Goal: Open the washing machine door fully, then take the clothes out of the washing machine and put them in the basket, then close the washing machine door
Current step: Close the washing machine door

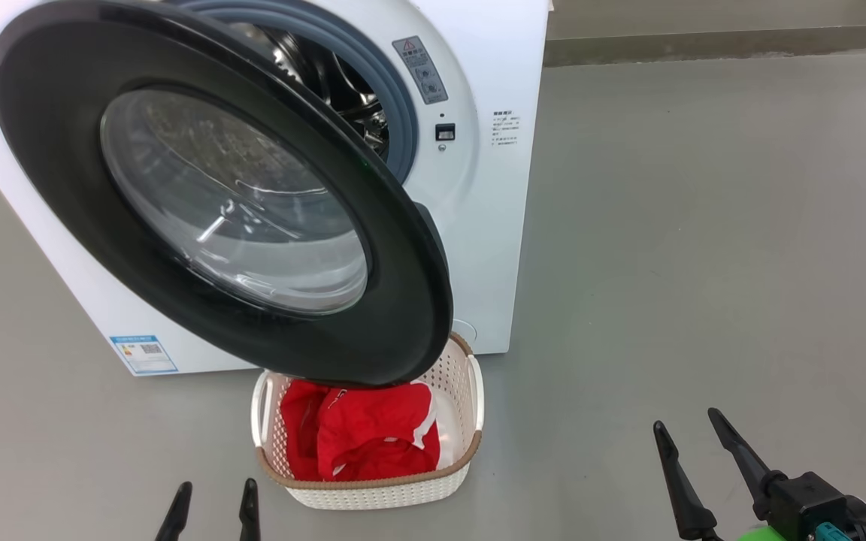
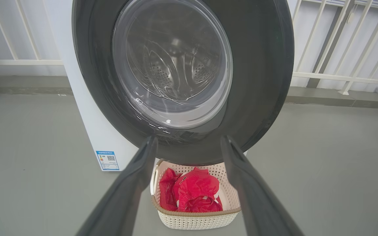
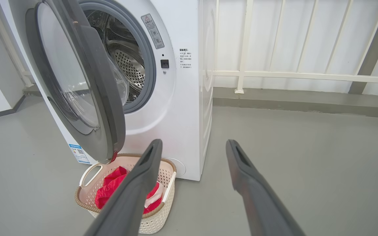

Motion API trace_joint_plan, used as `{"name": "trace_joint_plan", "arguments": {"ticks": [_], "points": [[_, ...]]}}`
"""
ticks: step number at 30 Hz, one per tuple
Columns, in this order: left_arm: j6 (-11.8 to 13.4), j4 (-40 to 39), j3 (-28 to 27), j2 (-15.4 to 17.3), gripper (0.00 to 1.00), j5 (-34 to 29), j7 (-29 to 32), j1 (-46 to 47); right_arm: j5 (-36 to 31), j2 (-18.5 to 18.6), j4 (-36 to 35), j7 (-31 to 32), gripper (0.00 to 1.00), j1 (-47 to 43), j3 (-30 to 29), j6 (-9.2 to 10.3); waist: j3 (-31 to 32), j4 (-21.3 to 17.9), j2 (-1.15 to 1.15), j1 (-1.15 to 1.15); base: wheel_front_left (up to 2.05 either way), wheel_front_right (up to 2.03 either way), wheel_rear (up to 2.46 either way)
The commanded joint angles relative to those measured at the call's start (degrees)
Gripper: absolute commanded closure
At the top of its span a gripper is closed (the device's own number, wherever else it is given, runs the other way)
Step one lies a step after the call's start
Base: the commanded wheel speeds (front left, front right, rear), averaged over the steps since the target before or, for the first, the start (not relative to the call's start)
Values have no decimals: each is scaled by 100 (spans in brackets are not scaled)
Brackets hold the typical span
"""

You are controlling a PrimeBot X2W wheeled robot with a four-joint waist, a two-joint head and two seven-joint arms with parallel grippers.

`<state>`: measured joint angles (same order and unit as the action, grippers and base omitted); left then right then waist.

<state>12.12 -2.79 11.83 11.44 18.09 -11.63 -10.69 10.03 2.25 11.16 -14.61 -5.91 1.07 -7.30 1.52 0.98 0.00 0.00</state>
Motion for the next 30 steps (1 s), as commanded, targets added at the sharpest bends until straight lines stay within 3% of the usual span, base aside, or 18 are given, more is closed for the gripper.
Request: {"name": "trace_joint_plan", "arguments": {"ticks": [1, 9, 10, 11, 12, 21, 30], "points": [[39, -141, -169, 55, 0, -53, -49, 136, 2, 63, -149, -16, 0, 38, 121, -19, 5, -4, 0, 0, 0, 0, 0], [80, -170, -136, 57, 0, -48, -27, 141, 34, 63, -166, -18, 0, 50, 104, -19, 2, -17, 0, 0, 0, 0, 0], [84, -172, -131, 56, 0, -46, -24, 144, 64, 63, -172, -19, 6, 52, 84, -19, 1, -16, 0, 0, 0, 0, 0], [89, -175, -128, 57, 0, -45, -22, 148, 91, 63, -186, -21, 67, 58, 74, -19, -1, -14, 0, 0, 0, 0, 0], [94, -177, -124, 57, 0, -45, -21, 152, 108, 63, -203, -23, 100, 65, 74, -19, -2, -12, 0, 0, 0, 0, 0], [118, -207, -71, 55, 0, -48, 3, 253, 160, 63, -266, -30, 100, 232, 146, -19, -65, 63, 0, 0, 0, 0, 0], [145, -279, -13, 13, 0, -71, -33, 453, 251, 63, -484, -35, 100, 1013, 633, -19, -309, 271, 0, 0, 0, 0, 0]]}}
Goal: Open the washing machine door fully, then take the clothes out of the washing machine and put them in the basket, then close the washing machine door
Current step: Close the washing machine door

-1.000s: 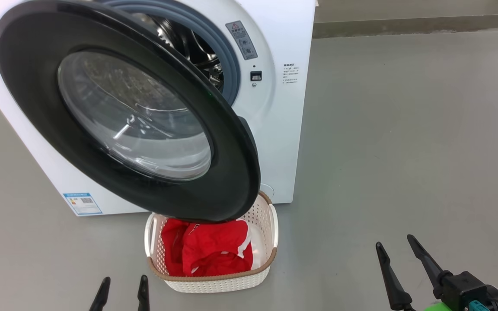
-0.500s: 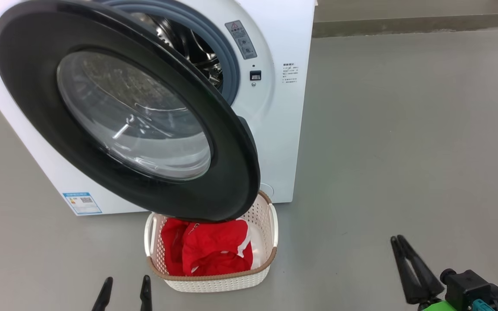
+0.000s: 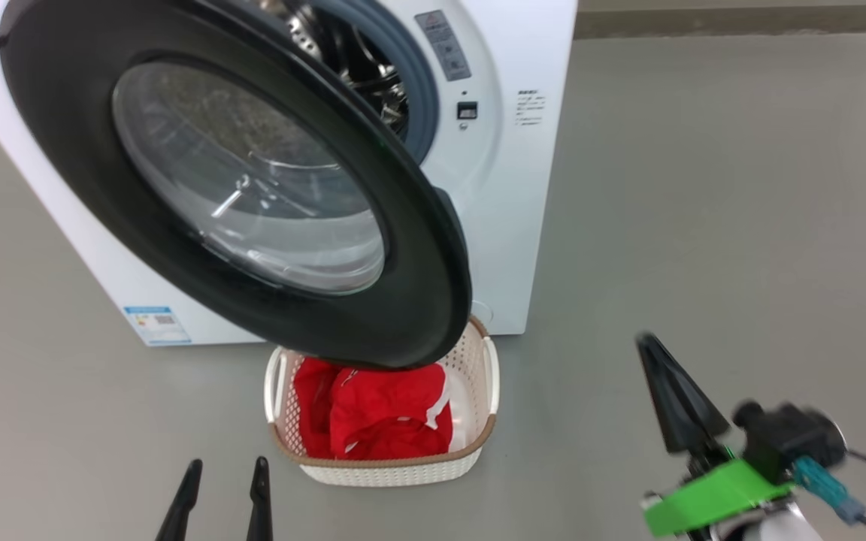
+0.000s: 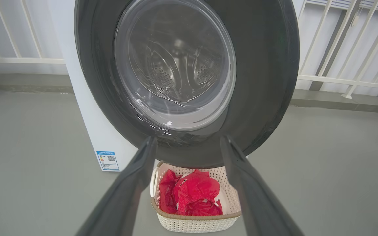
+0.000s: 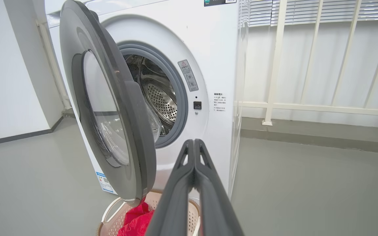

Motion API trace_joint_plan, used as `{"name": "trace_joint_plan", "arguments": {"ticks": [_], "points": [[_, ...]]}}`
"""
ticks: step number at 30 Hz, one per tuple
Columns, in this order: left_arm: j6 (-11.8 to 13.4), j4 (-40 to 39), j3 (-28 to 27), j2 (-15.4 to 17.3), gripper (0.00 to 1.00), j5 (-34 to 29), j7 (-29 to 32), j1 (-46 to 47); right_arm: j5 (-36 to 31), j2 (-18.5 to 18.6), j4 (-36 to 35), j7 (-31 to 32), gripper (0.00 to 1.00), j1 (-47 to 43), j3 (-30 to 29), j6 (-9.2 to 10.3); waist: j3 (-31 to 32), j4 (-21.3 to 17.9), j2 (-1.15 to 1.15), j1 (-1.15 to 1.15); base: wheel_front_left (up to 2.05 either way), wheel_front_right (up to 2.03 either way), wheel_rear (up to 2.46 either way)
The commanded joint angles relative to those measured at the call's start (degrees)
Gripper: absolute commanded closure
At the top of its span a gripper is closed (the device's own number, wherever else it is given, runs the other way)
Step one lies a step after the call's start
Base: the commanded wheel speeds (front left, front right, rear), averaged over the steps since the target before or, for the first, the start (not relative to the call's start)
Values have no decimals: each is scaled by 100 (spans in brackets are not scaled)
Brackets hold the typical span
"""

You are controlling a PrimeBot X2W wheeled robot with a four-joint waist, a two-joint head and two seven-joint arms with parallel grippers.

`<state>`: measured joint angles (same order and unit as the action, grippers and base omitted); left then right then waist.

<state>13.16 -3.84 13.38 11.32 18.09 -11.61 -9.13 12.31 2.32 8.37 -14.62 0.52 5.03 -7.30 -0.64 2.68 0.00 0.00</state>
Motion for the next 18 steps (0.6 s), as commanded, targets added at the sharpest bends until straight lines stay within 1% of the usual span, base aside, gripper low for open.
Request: {"name": "trace_joint_plan", "arguments": {"ticks": [1, 4, 5, 10, 13, 18], "points": [[47, -175, -169, 15, 0, -68, -48, 321, 36, 55, -238, -35, 100, 486, 323, -19, -124, 137, 0, 0, 0, 0, 0], [47, -166, -147, -18, 0, -73, -85, 401, 65, 55, -287, -35, 100, 804, 591, -19, -199, 276, 0, 0, 0, 0, 0], [47, -166, -147, -18, 0, -73, -85, 401, 65, 55, -287, -35, 100, 804, 591, -19, -199, 276, 0, 0, 0, 0, 0], [34, -131, -91, -65, 0, -95, -131, 559, 125, 69, -191, -35, 100, 1305, 1135, -19, -332, 533, 0, 0, 0, 0, 0], [25, -115, -51, -83, 0, -117, -153, 675, 217, 82, 28, -24, 100, 1694, 1493, -19, -454, 707, 0, 0, 0, 0, 0], [25, -97, -17, -119, 0, -141, -194, 798, 326, 127, 399, 0, 100, 2135, 1825, -19, -597, 878, 0, 0, 0, 0, 0]]}}
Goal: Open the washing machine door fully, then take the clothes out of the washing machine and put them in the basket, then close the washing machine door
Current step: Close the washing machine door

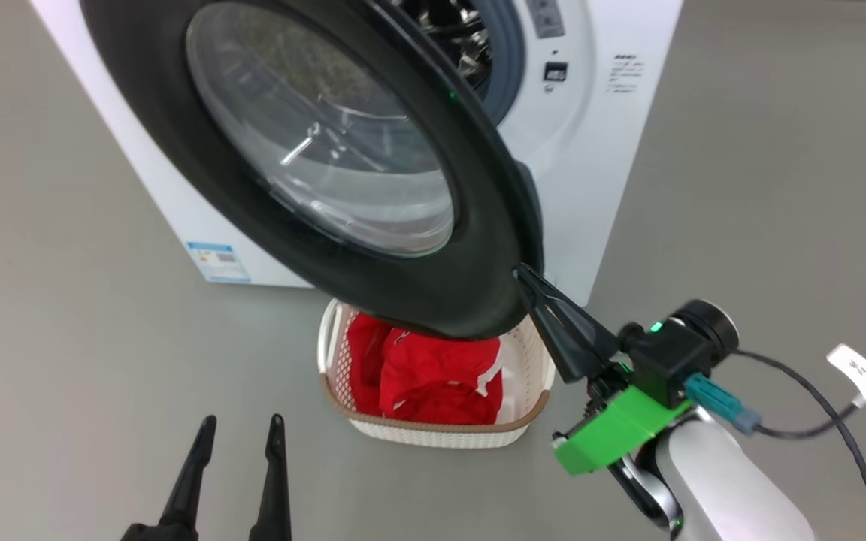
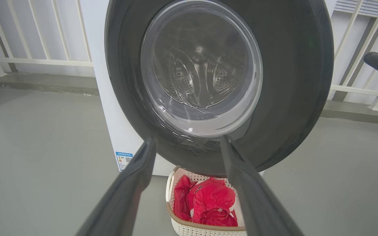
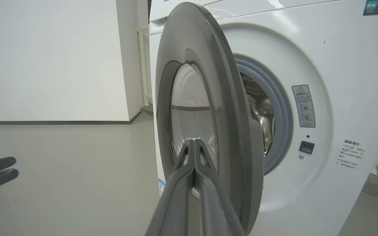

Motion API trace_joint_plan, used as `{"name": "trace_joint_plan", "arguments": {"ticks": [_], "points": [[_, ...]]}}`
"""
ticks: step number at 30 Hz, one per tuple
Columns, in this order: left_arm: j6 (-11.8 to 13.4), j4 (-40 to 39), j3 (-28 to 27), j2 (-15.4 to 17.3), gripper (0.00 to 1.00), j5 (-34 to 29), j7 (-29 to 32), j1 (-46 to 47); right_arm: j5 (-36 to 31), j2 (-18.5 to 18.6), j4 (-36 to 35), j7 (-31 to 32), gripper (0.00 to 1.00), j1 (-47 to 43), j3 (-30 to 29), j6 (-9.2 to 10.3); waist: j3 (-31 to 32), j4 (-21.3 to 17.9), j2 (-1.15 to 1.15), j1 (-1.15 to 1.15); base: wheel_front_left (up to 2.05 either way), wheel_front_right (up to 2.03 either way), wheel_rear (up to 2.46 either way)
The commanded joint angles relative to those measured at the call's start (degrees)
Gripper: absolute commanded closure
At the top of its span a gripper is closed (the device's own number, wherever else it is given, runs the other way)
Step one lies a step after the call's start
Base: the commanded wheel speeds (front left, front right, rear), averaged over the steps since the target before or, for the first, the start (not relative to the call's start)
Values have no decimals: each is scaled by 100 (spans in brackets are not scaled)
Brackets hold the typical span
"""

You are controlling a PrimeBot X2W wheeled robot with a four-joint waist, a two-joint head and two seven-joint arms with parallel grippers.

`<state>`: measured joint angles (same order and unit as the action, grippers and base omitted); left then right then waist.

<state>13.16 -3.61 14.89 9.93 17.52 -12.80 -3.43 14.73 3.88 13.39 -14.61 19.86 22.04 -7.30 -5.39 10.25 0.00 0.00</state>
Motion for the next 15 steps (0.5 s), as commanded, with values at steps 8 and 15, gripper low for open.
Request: {"name": "trace_joint_plan", "arguments": {"ticks": [8, 15], "points": [[21, -31, -128, -35, 0, -101, -122, 395, 274, 44, 524, -5, 100, 737, 365, -19, -286, 274, 0, 0, 0, 0, 0], [21, 39, -111, -91, 0, -101, -158, 493, 375, 102, 942, -25, 100, 1010, 326, -19, -367, 367, 0, 0, 0, 0, 0]]}}
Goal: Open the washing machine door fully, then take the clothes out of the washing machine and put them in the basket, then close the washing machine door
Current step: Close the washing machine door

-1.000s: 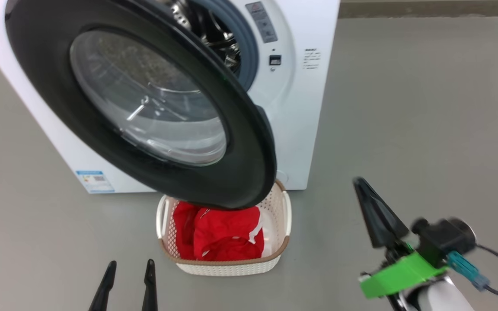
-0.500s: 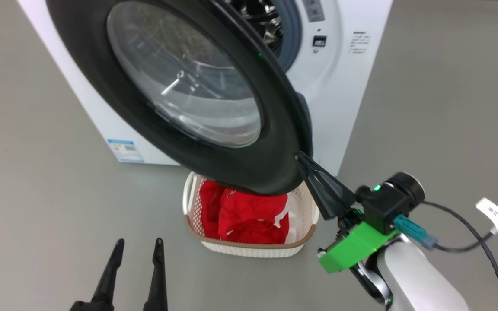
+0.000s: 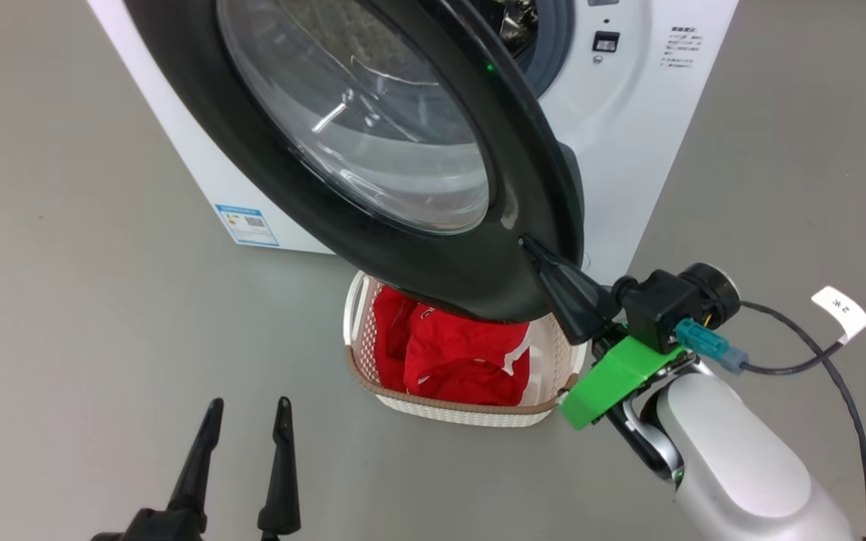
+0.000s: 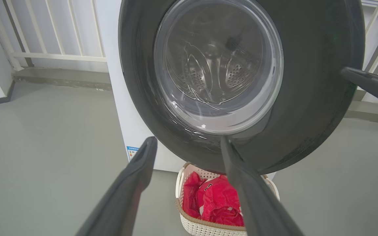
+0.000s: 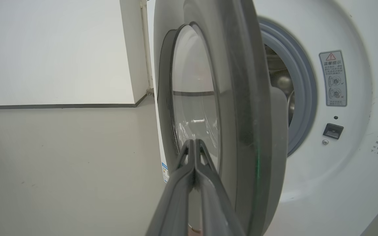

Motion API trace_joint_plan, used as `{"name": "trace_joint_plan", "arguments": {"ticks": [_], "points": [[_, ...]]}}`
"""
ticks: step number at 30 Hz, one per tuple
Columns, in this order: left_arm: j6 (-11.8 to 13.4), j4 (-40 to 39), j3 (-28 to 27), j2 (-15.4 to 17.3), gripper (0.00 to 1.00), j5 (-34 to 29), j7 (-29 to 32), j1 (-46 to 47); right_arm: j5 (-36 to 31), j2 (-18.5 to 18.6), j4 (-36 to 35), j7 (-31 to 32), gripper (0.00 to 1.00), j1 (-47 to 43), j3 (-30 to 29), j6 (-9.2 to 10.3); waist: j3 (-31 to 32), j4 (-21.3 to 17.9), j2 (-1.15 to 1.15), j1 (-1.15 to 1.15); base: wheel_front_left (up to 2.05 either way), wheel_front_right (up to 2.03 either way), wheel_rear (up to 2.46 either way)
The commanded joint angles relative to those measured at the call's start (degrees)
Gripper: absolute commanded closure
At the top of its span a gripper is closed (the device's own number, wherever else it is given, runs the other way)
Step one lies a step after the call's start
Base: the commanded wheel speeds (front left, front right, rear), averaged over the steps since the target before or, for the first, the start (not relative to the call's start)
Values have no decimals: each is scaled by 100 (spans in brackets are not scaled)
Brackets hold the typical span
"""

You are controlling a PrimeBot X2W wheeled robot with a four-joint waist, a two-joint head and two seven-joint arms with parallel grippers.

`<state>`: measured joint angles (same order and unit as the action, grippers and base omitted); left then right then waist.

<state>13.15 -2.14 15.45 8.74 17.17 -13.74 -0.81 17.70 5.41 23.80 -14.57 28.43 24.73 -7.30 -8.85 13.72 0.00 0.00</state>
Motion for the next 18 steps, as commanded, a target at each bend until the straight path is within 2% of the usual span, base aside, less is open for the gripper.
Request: {"name": "trace_joint_plan", "arguments": {"ticks": [1, 18], "points": [[21, -99, -167, 20, 0, -64, -69, 239, 85, -42, -48, -30, 100, 180, 61, -19, -30, 30, 0, 0, 0, 0, 0], [4, -73, -153, -56, 0, -119, -114, 360, 283, 139, 320, -41, 100, 489, -147, -19, -251, 133, 0, 0, 0, 0, 0]]}}
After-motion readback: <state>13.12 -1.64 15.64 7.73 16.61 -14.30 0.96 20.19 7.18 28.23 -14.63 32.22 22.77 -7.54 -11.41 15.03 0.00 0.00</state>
